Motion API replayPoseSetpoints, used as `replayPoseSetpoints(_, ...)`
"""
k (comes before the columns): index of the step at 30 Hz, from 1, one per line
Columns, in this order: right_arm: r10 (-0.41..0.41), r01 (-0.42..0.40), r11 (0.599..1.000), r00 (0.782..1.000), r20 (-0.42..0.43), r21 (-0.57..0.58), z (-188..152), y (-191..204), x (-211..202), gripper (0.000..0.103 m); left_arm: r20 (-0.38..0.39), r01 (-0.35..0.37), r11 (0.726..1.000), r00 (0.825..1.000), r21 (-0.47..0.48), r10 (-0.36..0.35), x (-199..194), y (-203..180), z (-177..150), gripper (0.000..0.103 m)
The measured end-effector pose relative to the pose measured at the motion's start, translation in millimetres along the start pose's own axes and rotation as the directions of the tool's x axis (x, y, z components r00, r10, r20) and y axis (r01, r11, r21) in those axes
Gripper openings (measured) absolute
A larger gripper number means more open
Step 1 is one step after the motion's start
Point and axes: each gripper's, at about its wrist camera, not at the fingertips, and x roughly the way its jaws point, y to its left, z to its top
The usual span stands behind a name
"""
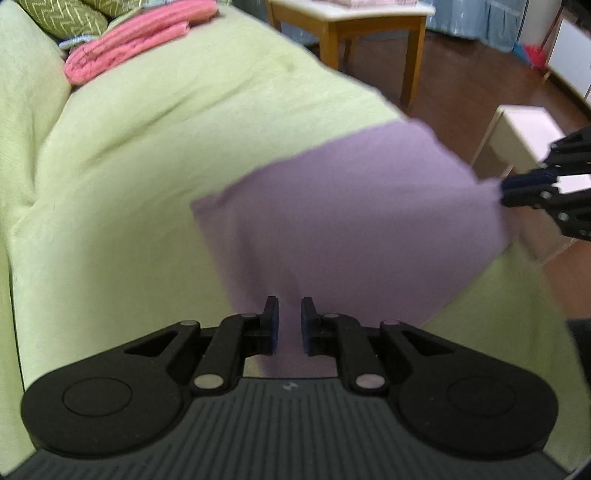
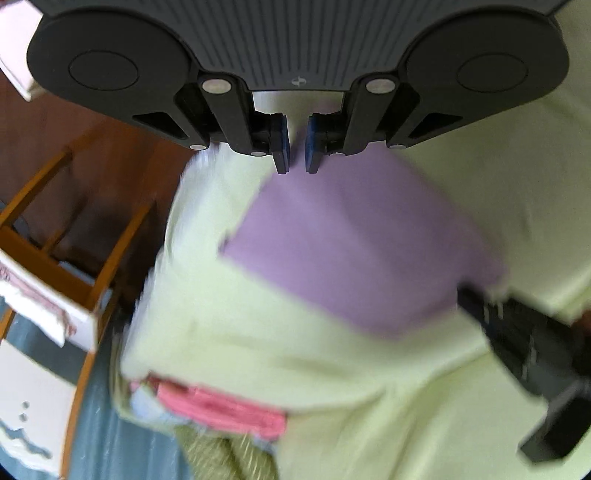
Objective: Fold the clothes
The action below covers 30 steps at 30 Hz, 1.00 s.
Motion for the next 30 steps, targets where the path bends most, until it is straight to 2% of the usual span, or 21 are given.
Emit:
replayPoseSetpoints(3,0.037,-0.036,0.999,0.998,0.046,-0.024,14,12,16,0.01,0.011,0.029,0.999,1.0,-0.038,-0.029,2,-7,9,0.011)
replayPoseSetpoints(5,0.038,-0.037,0.999,0.999,0.027,-0.028,15,17,34,0.01,-0.016,0.016,0.999,1.0,-0.05,-0.017,14,-11,11,0.011)
replayPoseSetpoints(7,0.016,-0.017,0.999,1.0,-0.021,-0.035,7,15,50,0.009,-0.048,-0.001,0.998,0.999,-0.066,-0.002,27,-14,9,0.011)
replayPoseSetpoints(11,-0.036,0.034,0.997,0.999,-0.031,-0.065,-9,-3,46,0.011,-0.049,-0.017,0.995,0.999,-0.094,0.012,24,-13,8,0.012)
replayPoseSetpoints(15,-0.081,0.084,0.996,0.99,-0.111,0.019,-9,-29,38,0.012,-0.072,-0.021,0.988,0.997,-0.151,0.01,15,-3,14,0.012)
replayPoseSetpoints(17,-0.069,0.08,0.993,0.99,-0.121,0.089,-6,-42,30,0.013,-0.09,-0.023,0.974,0.996,-0.225,0.003,7,11,14,0.018)
replayPoseSetpoints(20,-0.035,0.058,0.984,0.99,-0.137,0.167,-1,-53,23,0.016,-0.187,-0.052,0.937,0.982,-0.344,-0.014,5,34,19,0.019)
replayPoseSetpoints(22,-0.013,0.044,0.978,0.989,-0.147,0.205,6,-59,22,0.021,-0.251,-0.091,0.921,0.968,-0.378,-0.008,5,41,23,0.019)
replayPoseSetpoints(25,0.007,0.03,0.97,0.989,-0.148,0.243,17,-61,20,0.025,-0.298,-0.123,0.913,0.954,-0.39,0.002,1,42,26,0.021)
replayPoseSetpoints(30,0.027,0.009,0.966,0.99,-0.135,0.26,33,-60,21,0.029,-0.314,-0.123,0.919,0.949,-0.374,-0.001,-1,38,28,0.025)
